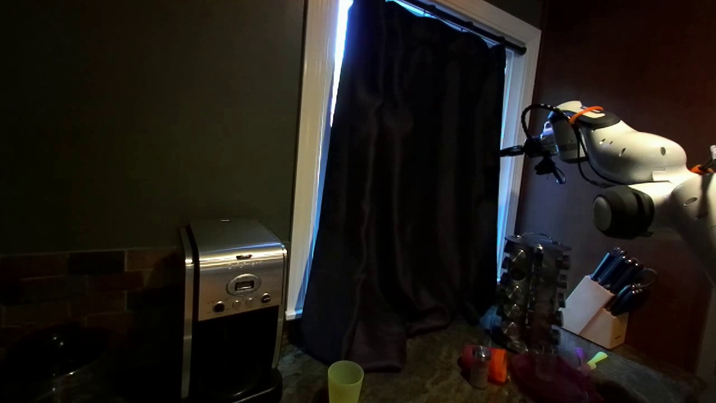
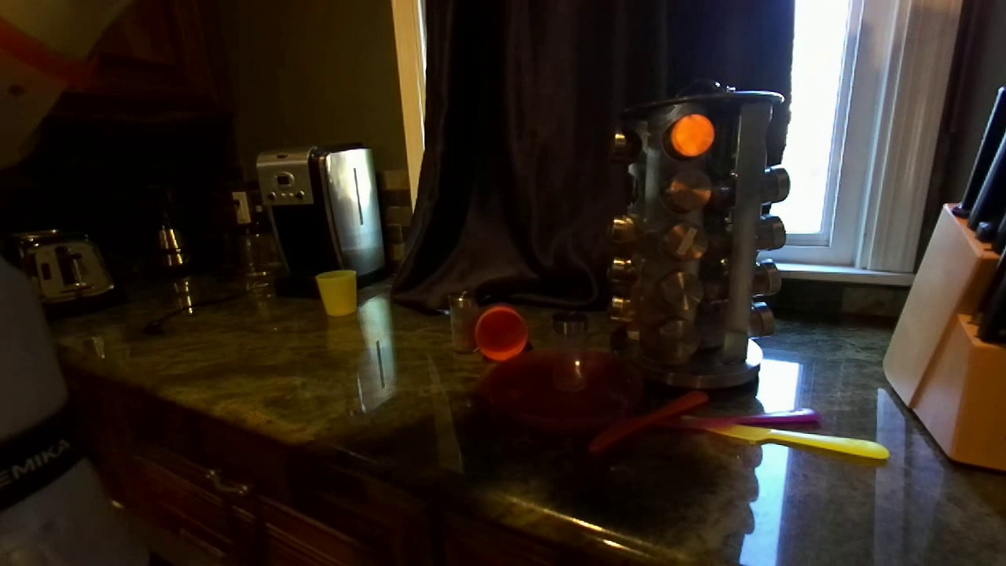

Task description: Open the curtain.

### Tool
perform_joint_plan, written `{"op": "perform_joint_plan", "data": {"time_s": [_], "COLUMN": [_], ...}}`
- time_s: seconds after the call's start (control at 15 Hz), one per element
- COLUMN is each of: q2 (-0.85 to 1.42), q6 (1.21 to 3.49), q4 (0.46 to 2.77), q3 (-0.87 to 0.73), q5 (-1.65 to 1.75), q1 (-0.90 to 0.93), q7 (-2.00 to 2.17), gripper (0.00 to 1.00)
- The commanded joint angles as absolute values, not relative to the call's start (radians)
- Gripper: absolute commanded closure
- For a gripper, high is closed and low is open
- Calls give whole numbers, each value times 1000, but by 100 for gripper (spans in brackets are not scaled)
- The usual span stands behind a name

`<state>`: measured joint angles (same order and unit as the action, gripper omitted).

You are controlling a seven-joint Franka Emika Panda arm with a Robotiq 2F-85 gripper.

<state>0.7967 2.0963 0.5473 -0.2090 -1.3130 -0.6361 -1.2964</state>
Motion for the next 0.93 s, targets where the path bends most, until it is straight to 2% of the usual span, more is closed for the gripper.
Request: {"op": "perform_joint_plan", "data": {"time_s": [0.0, 0.27, 0.47, 0.53, 0.6, 0.87], "q2": [805, 792, 765, 754, 743, 724], "q6": [2082, 2053, 1972, 1932, 1895, 1801], "q4": [528, 542, 573, 574, 573, 546], "q3": [-211, -221, -289, -308, -331, -429], "q5": [-1297, -1277, -1161, -1128, -1091, -951], "q1": [-607, -569, -540, -538, -537, -541], "q7": [-1285, -1279, -1202, -1170, -1139, -1048], "gripper": [100, 100, 100, 74, 72, 44]}}
